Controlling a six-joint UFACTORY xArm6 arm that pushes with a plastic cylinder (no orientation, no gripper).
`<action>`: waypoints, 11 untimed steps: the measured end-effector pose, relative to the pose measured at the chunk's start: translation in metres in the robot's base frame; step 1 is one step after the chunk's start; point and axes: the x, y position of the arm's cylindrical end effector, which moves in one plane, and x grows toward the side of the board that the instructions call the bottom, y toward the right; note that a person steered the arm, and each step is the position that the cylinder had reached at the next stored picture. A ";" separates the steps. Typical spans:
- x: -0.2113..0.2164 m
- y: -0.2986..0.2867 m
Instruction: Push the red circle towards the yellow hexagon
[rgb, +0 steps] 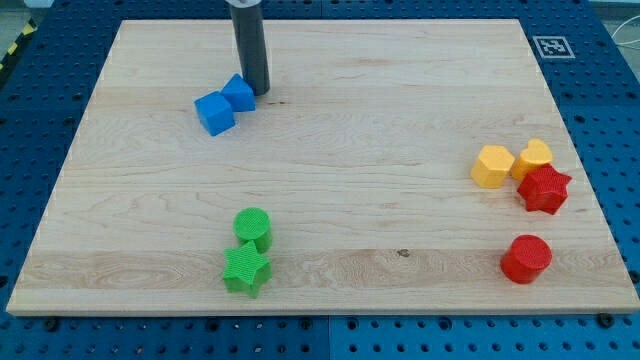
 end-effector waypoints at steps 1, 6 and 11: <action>0.000 -0.002; 0.164 0.139; 0.281 0.311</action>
